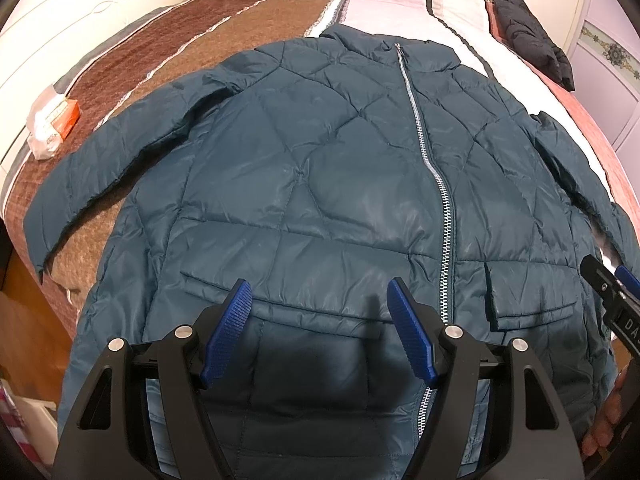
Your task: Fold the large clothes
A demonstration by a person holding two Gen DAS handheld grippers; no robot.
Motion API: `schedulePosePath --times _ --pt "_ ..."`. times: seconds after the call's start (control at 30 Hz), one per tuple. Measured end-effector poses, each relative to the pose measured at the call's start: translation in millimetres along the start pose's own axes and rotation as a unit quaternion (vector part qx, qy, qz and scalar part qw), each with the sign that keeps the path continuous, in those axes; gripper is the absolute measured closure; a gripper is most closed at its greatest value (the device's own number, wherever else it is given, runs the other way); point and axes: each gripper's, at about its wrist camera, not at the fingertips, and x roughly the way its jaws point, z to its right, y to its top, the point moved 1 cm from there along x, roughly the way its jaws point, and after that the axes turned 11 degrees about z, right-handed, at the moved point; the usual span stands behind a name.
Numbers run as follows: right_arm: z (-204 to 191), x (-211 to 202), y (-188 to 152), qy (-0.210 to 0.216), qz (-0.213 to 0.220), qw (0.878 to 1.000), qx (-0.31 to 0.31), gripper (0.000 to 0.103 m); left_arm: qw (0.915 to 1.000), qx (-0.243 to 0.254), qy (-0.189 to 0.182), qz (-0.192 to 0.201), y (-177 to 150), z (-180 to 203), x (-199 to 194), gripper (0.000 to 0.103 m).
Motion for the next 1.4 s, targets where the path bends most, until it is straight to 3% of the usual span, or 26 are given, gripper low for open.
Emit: schedulePosePath --times 0.33,0.7,0.83,1.07,1.3,1.4 --pt "25.0 0.5 12.2 -0.015 0.007 0.999 0.028 0.013 1.0000 0.007 -0.005 -0.001 5.7 1.1 1.8 0.034" --pt "115.8 5.8 34.8 -0.060 0.010 0.990 0.127 0.013 0.9991 0.035 -0.024 0.009 22.4 14.5 3.1 0.034" --pt "165.5 13.2 35.9 -0.065 -0.011 0.976 0.206 0.013 0.9988 0.039 -0.028 0.009 26.4 19.1 5.5 0.034" --pt "232.5 25.5 37.8 -0.083 -0.022 0.953 0.291 0.018 0.9984 0.047 -0.031 0.008 28.0 26.7 8.4 0.034" --pt "268.2 42.4 34.4 -0.060 -0.035 0.923 0.378 0.024 0.9982 0.052 -0.029 0.005 25.9 29.0 9.7 0.034" --pt "275.7 53.1 33.3 -0.067 -0.046 0.918 0.387 0.032 0.9983 0.052 -0.028 0.003 25.5 29.0 11.0 0.034"
